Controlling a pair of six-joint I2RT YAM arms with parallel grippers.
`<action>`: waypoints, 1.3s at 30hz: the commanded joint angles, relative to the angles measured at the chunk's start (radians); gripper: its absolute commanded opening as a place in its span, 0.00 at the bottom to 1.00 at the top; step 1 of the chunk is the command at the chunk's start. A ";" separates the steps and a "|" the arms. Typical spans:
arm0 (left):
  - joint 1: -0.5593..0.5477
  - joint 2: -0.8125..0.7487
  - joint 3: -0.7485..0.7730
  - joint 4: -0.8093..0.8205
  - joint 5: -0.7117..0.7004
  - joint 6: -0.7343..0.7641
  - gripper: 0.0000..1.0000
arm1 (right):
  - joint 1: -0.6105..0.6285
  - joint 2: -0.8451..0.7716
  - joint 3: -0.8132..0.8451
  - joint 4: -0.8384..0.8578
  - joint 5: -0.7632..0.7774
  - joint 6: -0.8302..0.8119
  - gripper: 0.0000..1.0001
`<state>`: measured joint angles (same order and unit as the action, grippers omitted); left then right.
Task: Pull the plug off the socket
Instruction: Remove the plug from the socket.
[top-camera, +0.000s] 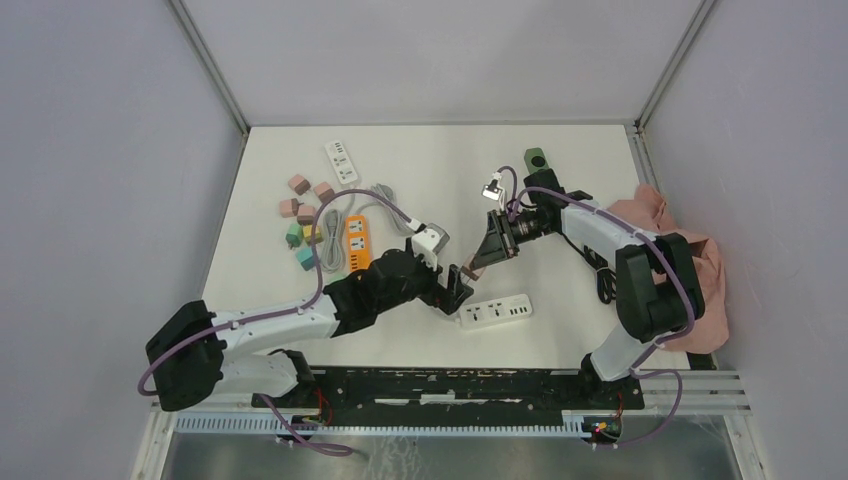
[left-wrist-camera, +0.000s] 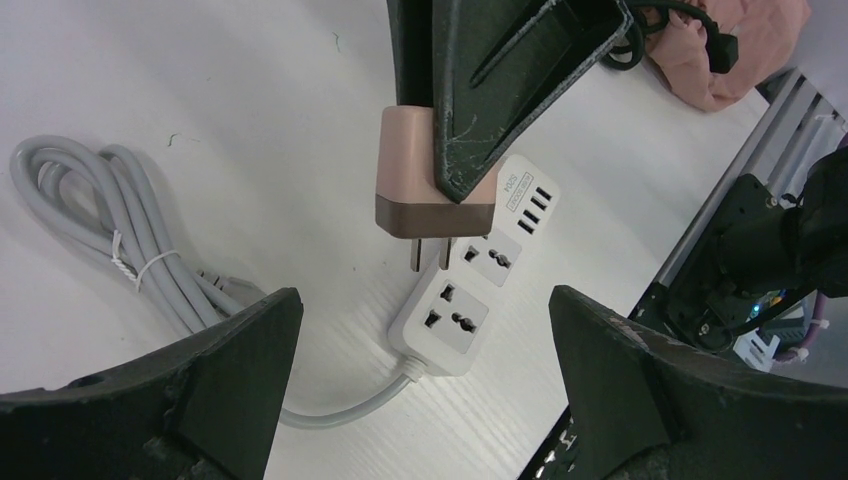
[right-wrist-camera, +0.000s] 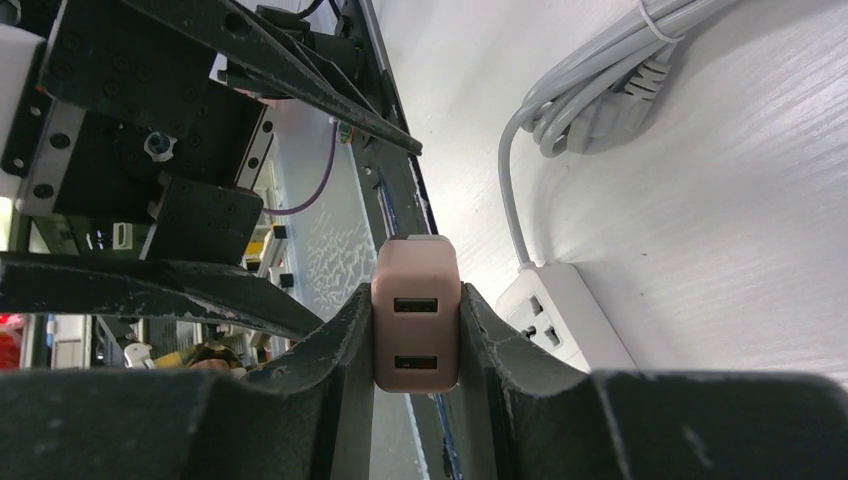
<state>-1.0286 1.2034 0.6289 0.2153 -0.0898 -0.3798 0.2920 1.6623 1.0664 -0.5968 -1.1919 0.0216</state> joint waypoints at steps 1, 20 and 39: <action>0.002 0.034 0.071 -0.039 0.041 0.079 1.00 | -0.006 0.012 -0.001 0.054 -0.018 0.083 0.01; 0.002 0.124 0.161 -0.053 0.047 0.098 1.00 | -0.005 0.029 0.000 0.055 -0.010 0.113 0.02; 0.033 0.238 0.275 -0.085 0.077 0.135 1.00 | -0.006 0.046 0.003 0.052 -0.014 0.143 0.03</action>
<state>-1.0157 1.3941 0.8204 0.1341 -0.0174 -0.2790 0.2916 1.7031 1.0653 -0.5648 -1.1763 0.1524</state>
